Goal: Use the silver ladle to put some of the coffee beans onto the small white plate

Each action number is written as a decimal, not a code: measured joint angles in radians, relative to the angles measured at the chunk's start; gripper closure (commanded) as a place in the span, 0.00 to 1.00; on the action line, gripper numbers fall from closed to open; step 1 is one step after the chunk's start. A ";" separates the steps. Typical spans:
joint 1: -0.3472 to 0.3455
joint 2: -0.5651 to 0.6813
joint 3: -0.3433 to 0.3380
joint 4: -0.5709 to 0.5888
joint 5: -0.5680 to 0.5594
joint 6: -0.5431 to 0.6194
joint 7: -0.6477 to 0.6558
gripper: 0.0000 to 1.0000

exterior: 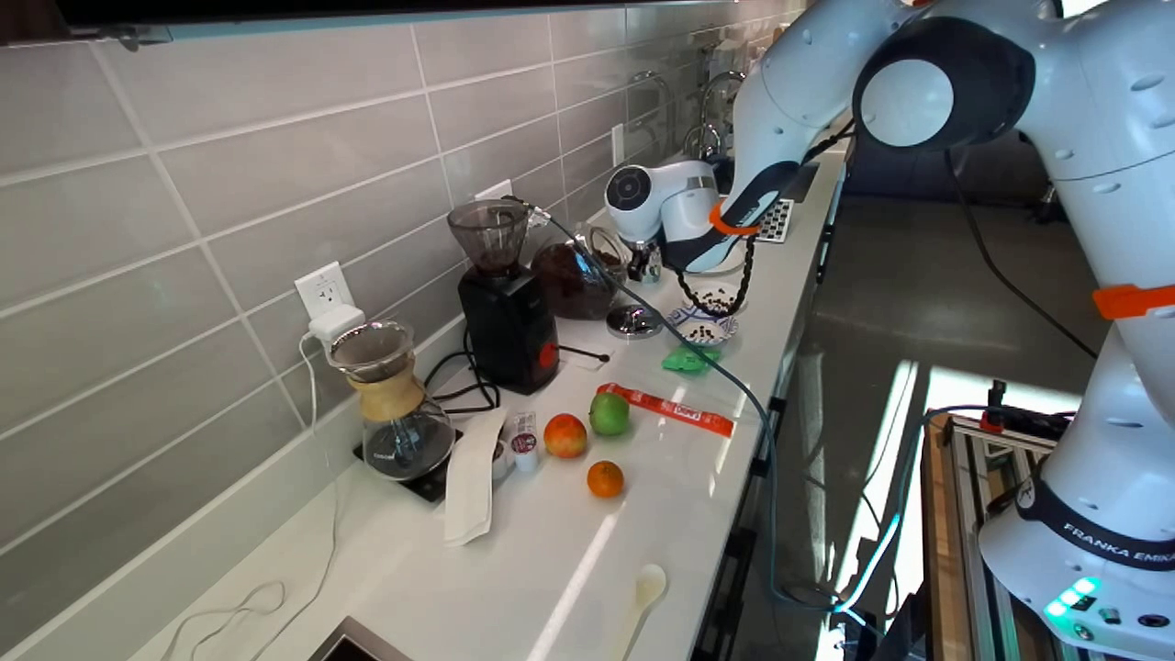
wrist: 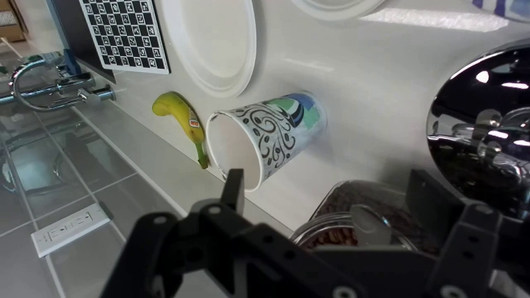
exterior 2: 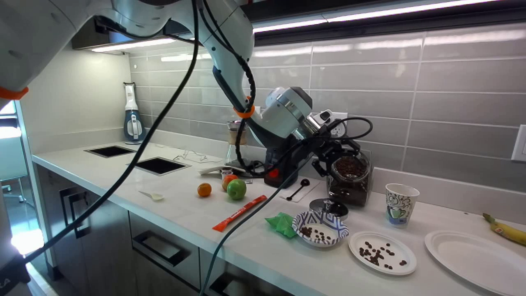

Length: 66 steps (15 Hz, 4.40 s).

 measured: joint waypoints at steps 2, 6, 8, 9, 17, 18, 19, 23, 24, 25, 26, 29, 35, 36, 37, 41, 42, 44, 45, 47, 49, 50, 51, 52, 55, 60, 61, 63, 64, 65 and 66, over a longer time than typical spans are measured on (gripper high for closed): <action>0.001 0.002 0.001 0.006 0.000 -0.001 0.000 0.00; 0.002 0.004 0.001 0.010 -0.010 -0.001 0.001 0.00; 0.005 0.014 0.002 0.016 -0.034 -0.001 0.002 0.00; 0.008 0.022 0.003 0.022 -0.045 -0.001 0.002 0.00; 0.030 0.098 0.009 0.105 -0.106 -0.081 0.016 0.00; 0.031 0.107 0.011 0.116 -0.114 -0.098 0.019 0.01; 0.033 0.115 0.012 0.125 -0.119 -0.114 0.020 0.04; 0.034 0.145 0.030 0.164 -0.132 -0.175 0.025 0.35; 0.035 0.152 0.034 0.173 -0.135 -0.187 0.027 0.43; 0.036 0.160 0.037 0.182 -0.137 -0.200 0.030 0.51; 0.038 0.167 0.040 0.191 -0.139 -0.211 0.033 0.54; 0.039 0.181 0.048 0.208 -0.146 -0.239 0.038 0.52; 0.039 0.203 0.057 0.229 -0.163 -0.276 0.039 0.97; 0.039 0.207 0.059 0.233 -0.165 -0.280 0.039 1.00; 0.039 0.211 0.060 0.237 -0.166 -0.283 0.039 1.00; 0.039 0.225 0.062 0.249 -0.170 -0.295 0.039 0.99; 0.039 0.226 0.062 0.250 -0.171 -0.296 0.039 0.99; 0.039 0.227 0.062 0.251 -0.173 -0.298 0.039 0.99; 0.039 0.227 0.062 0.251 -0.173 -0.298 0.039 0.99; 0.037 0.227 0.063 0.253 -0.173 -0.298 0.038 0.99; 0.030 0.223 0.073 0.260 -0.171 -0.298 0.023 0.99; 0.023 0.218 0.082 0.262 -0.166 -0.298 0.005 0.99; 0.013 0.213 0.092 0.265 -0.160 -0.297 -0.019 0.99; 0.002 0.209 0.105 0.271 -0.152 -0.297 -0.047 0.99; -0.030 0.201 0.139 0.298 -0.103 -0.295 -0.157 0.99; -0.079 0.183 0.177 0.331 0.027 -0.294 -0.378 0.99; -0.088 0.179 0.184 0.332 0.059 -0.294 -0.425 0.99; -0.102 0.171 0.196 0.332 0.128 -0.294 -0.514 0.99; -0.108 0.167 0.201 0.331 0.163 -0.294 -0.554 0.99; -0.113 0.164 0.204 0.331 0.197 -0.295 -0.590 0.99; -0.118 0.160 0.207 0.331 0.232 -0.296 -0.625 0.99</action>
